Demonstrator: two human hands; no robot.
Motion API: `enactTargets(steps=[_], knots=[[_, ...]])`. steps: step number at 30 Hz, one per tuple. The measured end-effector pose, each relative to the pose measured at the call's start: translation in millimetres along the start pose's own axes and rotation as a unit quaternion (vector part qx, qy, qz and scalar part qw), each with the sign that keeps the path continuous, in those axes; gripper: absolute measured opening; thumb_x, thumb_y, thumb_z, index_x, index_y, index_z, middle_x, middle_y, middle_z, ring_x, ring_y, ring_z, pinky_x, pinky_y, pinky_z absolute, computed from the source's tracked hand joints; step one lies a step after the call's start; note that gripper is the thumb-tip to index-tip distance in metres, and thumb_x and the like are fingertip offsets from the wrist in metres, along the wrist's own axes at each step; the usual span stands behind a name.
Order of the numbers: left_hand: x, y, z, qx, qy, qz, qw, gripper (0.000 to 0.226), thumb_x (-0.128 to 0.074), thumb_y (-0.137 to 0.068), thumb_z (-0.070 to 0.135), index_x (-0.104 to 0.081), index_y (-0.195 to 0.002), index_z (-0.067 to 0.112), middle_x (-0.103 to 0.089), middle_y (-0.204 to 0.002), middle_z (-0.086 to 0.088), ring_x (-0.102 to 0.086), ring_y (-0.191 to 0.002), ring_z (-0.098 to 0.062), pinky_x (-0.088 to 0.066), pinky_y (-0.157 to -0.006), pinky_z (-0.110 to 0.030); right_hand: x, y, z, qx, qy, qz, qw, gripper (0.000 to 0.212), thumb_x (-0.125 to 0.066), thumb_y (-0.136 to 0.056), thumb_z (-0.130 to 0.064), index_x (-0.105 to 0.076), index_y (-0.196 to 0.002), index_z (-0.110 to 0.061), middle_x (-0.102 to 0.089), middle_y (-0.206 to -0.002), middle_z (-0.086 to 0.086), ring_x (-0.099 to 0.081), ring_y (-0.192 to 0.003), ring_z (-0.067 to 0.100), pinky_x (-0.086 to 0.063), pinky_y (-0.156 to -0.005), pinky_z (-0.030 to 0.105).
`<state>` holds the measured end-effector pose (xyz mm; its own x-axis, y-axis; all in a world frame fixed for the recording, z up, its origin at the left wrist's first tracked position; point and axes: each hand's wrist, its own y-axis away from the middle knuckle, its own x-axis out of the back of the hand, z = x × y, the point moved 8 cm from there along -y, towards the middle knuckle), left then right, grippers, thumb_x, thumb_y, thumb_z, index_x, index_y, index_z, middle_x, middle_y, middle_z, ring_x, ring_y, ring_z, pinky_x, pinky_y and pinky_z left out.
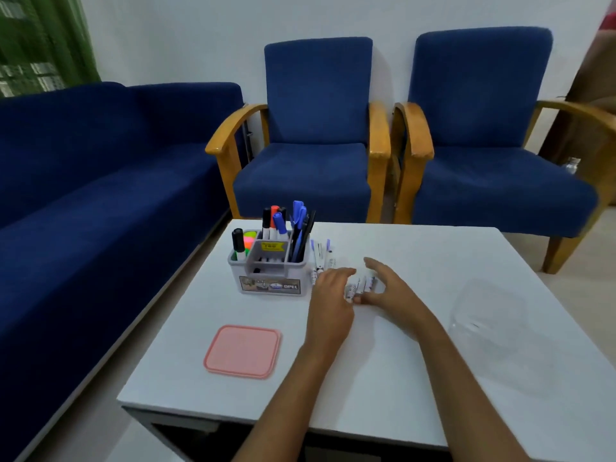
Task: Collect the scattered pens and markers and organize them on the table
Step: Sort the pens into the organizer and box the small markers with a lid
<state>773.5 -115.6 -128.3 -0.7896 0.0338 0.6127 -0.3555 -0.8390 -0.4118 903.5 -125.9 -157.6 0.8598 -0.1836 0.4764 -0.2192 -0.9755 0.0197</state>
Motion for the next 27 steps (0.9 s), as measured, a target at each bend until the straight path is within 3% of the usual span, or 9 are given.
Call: enactTargets(steps=[4,7,9,14,18,20,22,24,27], knots=[[-6.6,-0.5,0.1,-0.025,-0.091,-0.005,0.996,0.061,-0.037,-0.069,-0.003,-0.058,-0.125,0.007,-0.061,-0.125,-0.006,-0.048,-0.119,-0.028,-0.04,-0.101,-0.036,-1.0,-5.3,-1.8,0.049,0.089,0.029,0.994,0.059,-0.077,-0.074,-0.012,-0.058,-0.13,-0.014,-0.055,-0.134,0.001,-0.042,-0.128,0.02,-0.033,-0.102,0.024],[-20.3,-0.8,-4.8,-0.015,-0.154,-0.036,0.987,0.061,-0.03,-0.077,0.009,-0.052,-0.133,0.008,-0.053,-0.137,-0.007,-0.042,-0.128,-0.031,-0.031,-0.107,-0.039,-1.9,-6.2,-5.4,0.083,0.176,0.061,0.979,0.039,-0.071,-0.08,-0.018,-0.067,-0.119,-0.016,-0.063,-0.125,0.0,-0.046,-0.121,0.025,-0.035,-0.1,0.032],[-26.2,-2.4,-7.4,-0.002,-0.169,-0.058,0.984,0.067,-0.018,-0.078,0.021,-0.048,-0.137,0.01,-0.047,-0.144,-0.007,-0.035,-0.134,-0.03,-0.024,-0.111,-0.04,-1.1,-5.8,-4.4,0.099,0.165,0.062,0.979,0.032,-0.07,-0.081,-0.015,-0.069,-0.113,-0.014,-0.066,-0.118,0.002,-0.046,-0.116,0.026,-0.034,-0.096,0.03],[-37.1,-3.8,-11.9,0.014,-0.197,-0.161,0.967,0.07,-0.026,-0.078,0.03,-0.032,-0.146,0.018,-0.029,-0.154,-0.002,-0.017,-0.143,-0.021,-0.012,-0.116,-0.036,11.4,-2.0,0.0,0.084,0.062,0.117,0.988,0.026,-0.071,-0.081,-0.012,-0.07,-0.107,-0.013,-0.065,-0.109,0.001,-0.048,-0.107,0.019,-0.037,-0.089,0.023],[-39.8,-23.5,-18.1,-0.026,-0.269,-0.299,0.915,0.069,-0.048,-0.09,0.044,-0.024,-0.15,0.021,-0.022,-0.157,-0.004,-0.015,-0.145,-0.021,-0.014,-0.118,-0.036,32.9,1.1,11.0,0.044,-0.185,0.161,0.968,0.017,-0.067,-0.086,-0.014,-0.068,-0.101,-0.022,-0.066,-0.101,-0.006,-0.058,-0.096,0.013,-0.047,-0.083,0.017],[-39.1,-33.0,-23.3,-0.041,-0.313,-0.329,0.89,0.074,-0.049,-0.088,0.056,-0.024,-0.149,0.021,-0.021,-0.157,-0.006,-0.016,-0.145,-0.024,-0.015,-0.118,-0.039,35.8,0.1,16.0,0.027,-0.267,0.171,0.948,0.015,-0.066,-0.088,-0.016,-0.068,-0.1,-0.024,-0.067,-0.1,-0.007,-0.06,-0.096,0.012,-0.049,-0.086,0.021],[-43.5,-35.7,-19.1,-0.076,-0.345,-0.309,0.883,0.075,-0.031,-0.086,0.067,-0.037,-0.142,0.016,-0.035,-0.148,-0.011,-0.031,-0.137,-0.028,-0.024,-0.113,-0.04,34.8,-1.5,18.8,0.009,-0.322,0.173,0.931,0.015,-0.065,-0.089,-0.018,-0.068,-0.102,-0.023,-0.068,-0.102,-0.007,-0.061,-0.099,0.011,-0.05,-0.089,0.025],[-52.9,-31.3,-9.0,-0.125,-0.358,-0.257,0.889,0.078,-0.013,-0.084,0.065,-0.051,-0.12,0.007,-0.052,-0.123,-0.014,-0.048,-0.115,-0.032,-0.036,-0.098,-0.041,33.6,-3.5,21.5,0.001,-0.341,0.176,0.923,0.016,-0.064,-0.089,-0.017,-0.067,-0.105,-0.019,-0.068,-0.103,-0.007,-0.062,-0.1,0.01,-0.051,-0.089,0.026],[-57.5,-29.7,-2.8,-0.163,-0.338,-0.188,0.908,0.061,-0.021,-0.089,0.055,-0.055,-0.101,0.006,-0.055,-0.103,-0.013,-0.052,-0.095,-0.032,-0.04,-0.082,-0.04,33.9,-4.7,22.7,-0.002,-0.33,0.184,0.926,0.019,-0.063,-0.09,-0.018,-0.066,-0.108,-0.018,-0.067,-0.104,-0.007,-0.062,-0.099,0.011,-0.052,-0.088,0.024]])
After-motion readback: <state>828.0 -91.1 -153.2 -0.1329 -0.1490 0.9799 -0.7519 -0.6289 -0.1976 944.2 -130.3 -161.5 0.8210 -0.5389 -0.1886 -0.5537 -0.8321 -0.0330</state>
